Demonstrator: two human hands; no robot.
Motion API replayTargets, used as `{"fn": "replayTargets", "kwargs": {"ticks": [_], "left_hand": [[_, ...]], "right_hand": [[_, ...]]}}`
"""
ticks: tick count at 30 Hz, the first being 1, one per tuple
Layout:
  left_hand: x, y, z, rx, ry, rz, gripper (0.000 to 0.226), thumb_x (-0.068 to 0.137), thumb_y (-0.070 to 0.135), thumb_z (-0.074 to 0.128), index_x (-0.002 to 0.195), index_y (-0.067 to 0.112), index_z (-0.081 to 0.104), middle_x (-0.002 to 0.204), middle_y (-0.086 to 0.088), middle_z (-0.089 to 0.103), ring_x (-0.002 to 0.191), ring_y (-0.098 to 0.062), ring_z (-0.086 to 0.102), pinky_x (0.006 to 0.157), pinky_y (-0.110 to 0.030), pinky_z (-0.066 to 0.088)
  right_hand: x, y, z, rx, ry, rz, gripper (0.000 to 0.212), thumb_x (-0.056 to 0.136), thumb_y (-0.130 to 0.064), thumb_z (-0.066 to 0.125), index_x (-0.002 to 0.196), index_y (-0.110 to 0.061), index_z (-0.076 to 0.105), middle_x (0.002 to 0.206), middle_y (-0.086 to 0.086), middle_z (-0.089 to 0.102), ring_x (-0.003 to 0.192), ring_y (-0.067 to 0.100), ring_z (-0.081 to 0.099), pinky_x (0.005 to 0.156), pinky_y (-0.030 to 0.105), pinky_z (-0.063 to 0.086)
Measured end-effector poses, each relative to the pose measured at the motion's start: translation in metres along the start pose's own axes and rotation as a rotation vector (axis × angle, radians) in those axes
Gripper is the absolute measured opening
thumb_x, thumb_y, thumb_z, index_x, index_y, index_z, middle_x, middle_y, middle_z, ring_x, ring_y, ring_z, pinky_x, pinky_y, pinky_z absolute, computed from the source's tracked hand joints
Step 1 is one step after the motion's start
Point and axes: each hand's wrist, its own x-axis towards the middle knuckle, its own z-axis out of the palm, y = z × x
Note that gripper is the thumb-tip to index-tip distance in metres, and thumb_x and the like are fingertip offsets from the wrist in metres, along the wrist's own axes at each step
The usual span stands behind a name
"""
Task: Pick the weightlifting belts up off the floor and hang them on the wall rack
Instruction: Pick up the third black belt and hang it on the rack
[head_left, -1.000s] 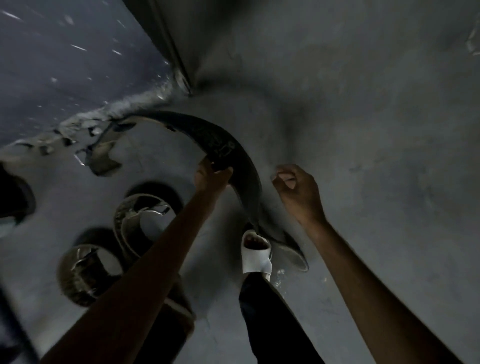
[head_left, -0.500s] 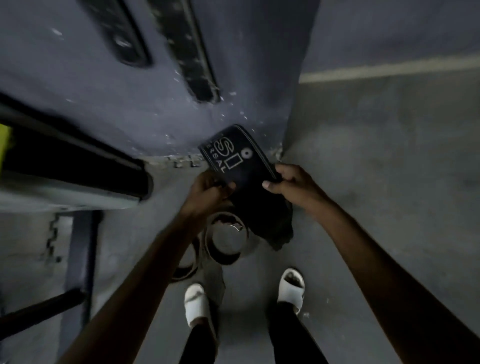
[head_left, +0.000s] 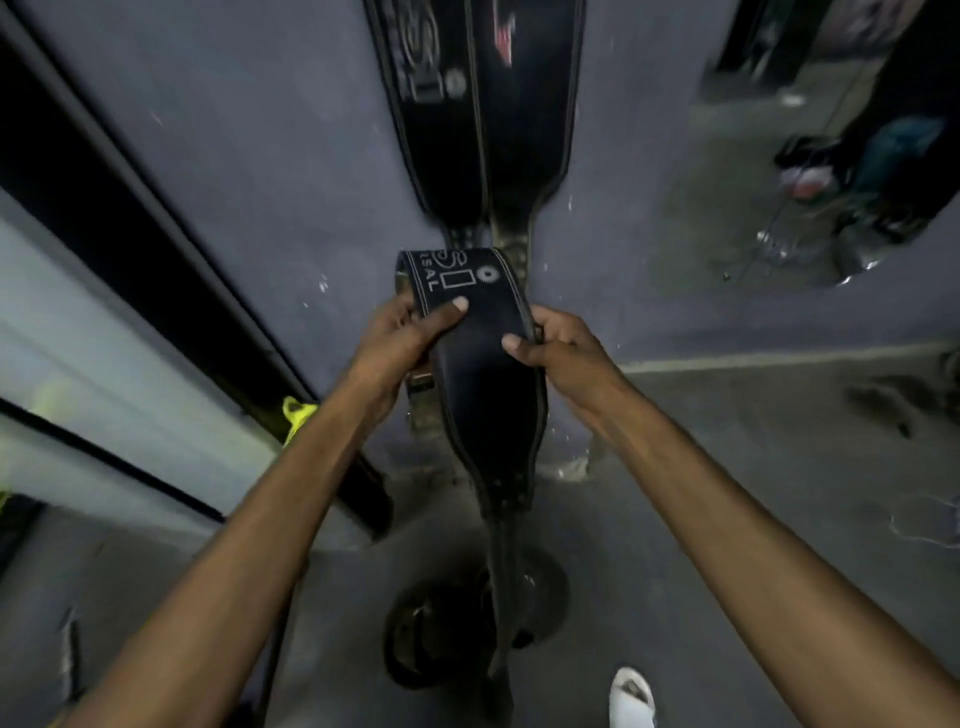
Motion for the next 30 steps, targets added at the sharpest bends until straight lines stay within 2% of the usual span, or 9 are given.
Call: {"fn": "replayTargets", "kwargs": {"ticks": [7, 10, 12, 18, 20, 21, 24, 27, 30], "left_hand": [[-0.087, 0.164, -0.03, 0.128, 0.097, 0.308, 0.03, 0.085, 0.014, 0.077, 0.114, 0.007, 0.07, 0.097, 0.004, 0.077, 0.081, -0.001, 0.072, 0.075, -0.018, 0.057], [-0.12, 0.176, -0.039, 0.28, -0.025, 0.37, 0.019, 0.083, 0.005, 0.078, 0.1, 0.005, 0.071, 0.072, 0.004, 0.067, 0.056, 0.003, 0.059, 0.057, -0.011, 0.046], [-0.134, 0.184, -0.049, 0.389, -0.078, 0.373, 0.024, 0.081, 0.02, 0.083, 0.087, 0.001, 0.069, 0.062, -0.001, 0.061, 0.055, -0.007, 0.052, 0.05, -0.014, 0.041], [-0.147, 0.32, -0.065, -0.125, -0.147, 0.453, 0.053, 0.078, 0.059, 0.071, 0.106, 0.014, 0.073, 0.097, -0.003, 0.073, 0.082, -0.012, 0.07, 0.073, -0.025, 0.058], [-0.152, 0.369, -0.058, -0.173, -0.14, 0.478, 0.051, 0.09, 0.052, 0.06, 0.119, 0.012, 0.07, 0.109, -0.003, 0.075, 0.097, -0.013, 0.072, 0.086, -0.03, 0.059], [-0.155, 0.389, -0.053, -0.178, -0.12, 0.489, 0.042, 0.094, 0.044, 0.059, 0.117, 0.01, 0.07, 0.104, -0.002, 0.077, 0.092, -0.011, 0.073, 0.083, -0.027, 0.059], [-0.16, 0.418, -0.046, -0.197, -0.064, 0.535, 0.015, 0.098, 0.016, 0.06, 0.094, 0.006, 0.069, 0.061, 0.007, 0.07, 0.046, 0.001, 0.06, 0.046, -0.011, 0.046], [-0.163, 0.426, -0.041, -0.231, -0.04, 0.559, 0.014, 0.096, 0.007, 0.06, 0.104, -0.001, 0.068, 0.073, 0.002, 0.076, 0.058, -0.003, 0.069, 0.054, -0.013, 0.052], [-0.171, 0.429, -0.036, -0.281, -0.064, 0.6, 0.019, 0.097, -0.002, 0.053, 0.114, -0.006, 0.06, 0.064, 0.003, 0.073, 0.041, 0.004, 0.059, 0.044, -0.008, 0.046]], "right_hand": [[-0.032, -0.212, 0.062, 0.032, -0.022, -0.332, 0.034, 0.088, 0.003, 0.059, 0.122, 0.002, 0.064, 0.102, 0.01, 0.074, 0.089, 0.015, 0.072, 0.081, 0.025, 0.058], [-0.049, -0.281, 0.071, -0.008, 0.0, -0.451, 0.028, 0.084, -0.002, 0.062, 0.111, -0.008, 0.068, 0.091, 0.001, 0.075, 0.081, 0.009, 0.07, 0.073, 0.021, 0.055], [-0.061, -0.32, 0.072, -0.019, 0.012, -0.521, 0.026, 0.085, -0.001, 0.063, 0.109, -0.01, 0.068, 0.089, -0.002, 0.074, 0.079, 0.007, 0.069, 0.072, 0.019, 0.053], [-0.102, -0.388, 0.068, -0.143, 0.037, -0.688, 0.032, 0.091, 0.002, 0.063, 0.123, -0.002, 0.066, 0.115, 0.013, 0.074, 0.106, 0.024, 0.07, 0.094, 0.035, 0.056], [-0.114, -0.399, 0.068, -0.184, 0.034, -0.735, 0.032, 0.093, 0.003, 0.063, 0.124, 0.0, 0.064, 0.122, 0.019, 0.071, 0.114, 0.031, 0.068, 0.101, 0.042, 0.054], [-0.12, -0.404, 0.068, -0.194, 0.027, -0.758, 0.031, 0.093, 0.002, 0.064, 0.124, 0.0, 0.064, 0.122, 0.021, 0.071, 0.116, 0.032, 0.067, 0.103, 0.043, 0.053], [-0.135, -0.411, 0.067, -0.216, -0.007, -0.813, 0.037, 0.091, -0.006, 0.068, 0.127, 0.001, 0.063, 0.124, 0.02, 0.071, 0.118, 0.033, 0.067, 0.105, 0.046, 0.052], [-0.144, -0.408, 0.06, -0.247, -0.059, -0.814, 0.039, 0.091, -0.004, 0.071, 0.129, -0.001, 0.062, 0.126, 0.015, 0.071, 0.118, 0.027, 0.068, 0.105, 0.045, 0.052], [-0.154, -0.38, 0.057, -0.333, -0.118, -0.764, 0.053, 0.084, 0.001, 0.078, 0.133, -0.004, 0.06, 0.128, 0.007, 0.071, 0.117, 0.015, 0.069, 0.099, 0.028, 0.054]]}}
